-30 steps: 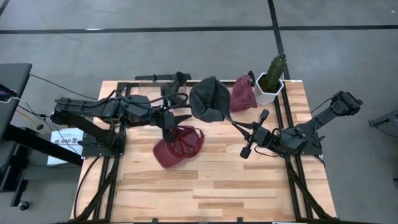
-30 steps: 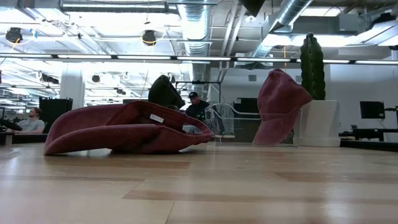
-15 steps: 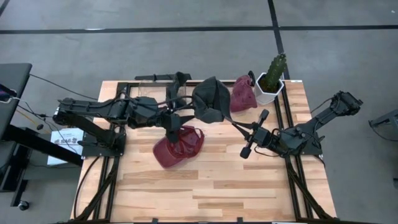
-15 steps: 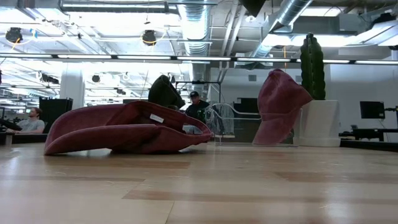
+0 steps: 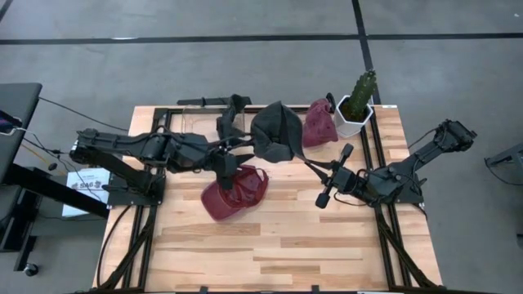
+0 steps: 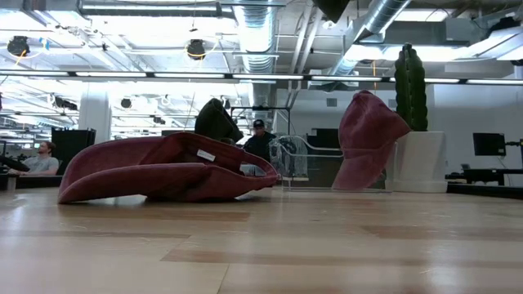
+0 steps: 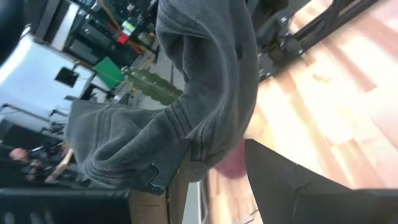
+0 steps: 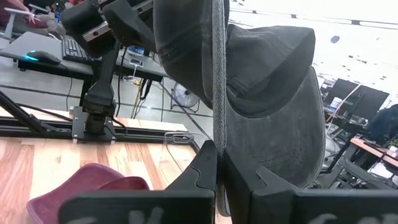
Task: Pick & Place hat
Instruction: Put the black cap into the left transparent bin
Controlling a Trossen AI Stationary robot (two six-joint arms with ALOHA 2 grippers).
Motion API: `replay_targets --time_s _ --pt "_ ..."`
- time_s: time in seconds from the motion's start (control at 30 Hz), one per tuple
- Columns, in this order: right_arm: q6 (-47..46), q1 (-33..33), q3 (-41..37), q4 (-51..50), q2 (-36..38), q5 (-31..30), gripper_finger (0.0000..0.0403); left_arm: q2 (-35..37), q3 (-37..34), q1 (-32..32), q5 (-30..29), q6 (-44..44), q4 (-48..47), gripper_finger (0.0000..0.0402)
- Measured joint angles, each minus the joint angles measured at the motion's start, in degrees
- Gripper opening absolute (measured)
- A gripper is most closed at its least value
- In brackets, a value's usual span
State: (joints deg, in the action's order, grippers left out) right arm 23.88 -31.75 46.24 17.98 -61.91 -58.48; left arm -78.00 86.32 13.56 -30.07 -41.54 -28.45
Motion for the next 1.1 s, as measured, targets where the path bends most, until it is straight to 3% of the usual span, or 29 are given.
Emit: replay_targets --time_s 0.2,0.57,0.87,1.1 --pt "-0.31 0.0 0.0 0.02 0.0 0.0 0.0001 0.0 0.0 2.02 -5.97 -3.27 -0.06 0.0151" --pt "-0.42 0.0 0.0 0.02 0.0 -0.02 0.0001 0.02 0.02 2.63 -6.45 -8.93 0.18 0.019" --pt "-1.73 0.0 0.0 -1.74 0.0 -0.02 0.0001 0.04 0.04 3.37 -10.03 -13.94 1.05 0.0191" --pt "-1.91 0.0 0.0 -1.84 0.0 -0.01 0.0001 0.04 0.07 4.13 -5.19 -15.24 1.36 0.0191"
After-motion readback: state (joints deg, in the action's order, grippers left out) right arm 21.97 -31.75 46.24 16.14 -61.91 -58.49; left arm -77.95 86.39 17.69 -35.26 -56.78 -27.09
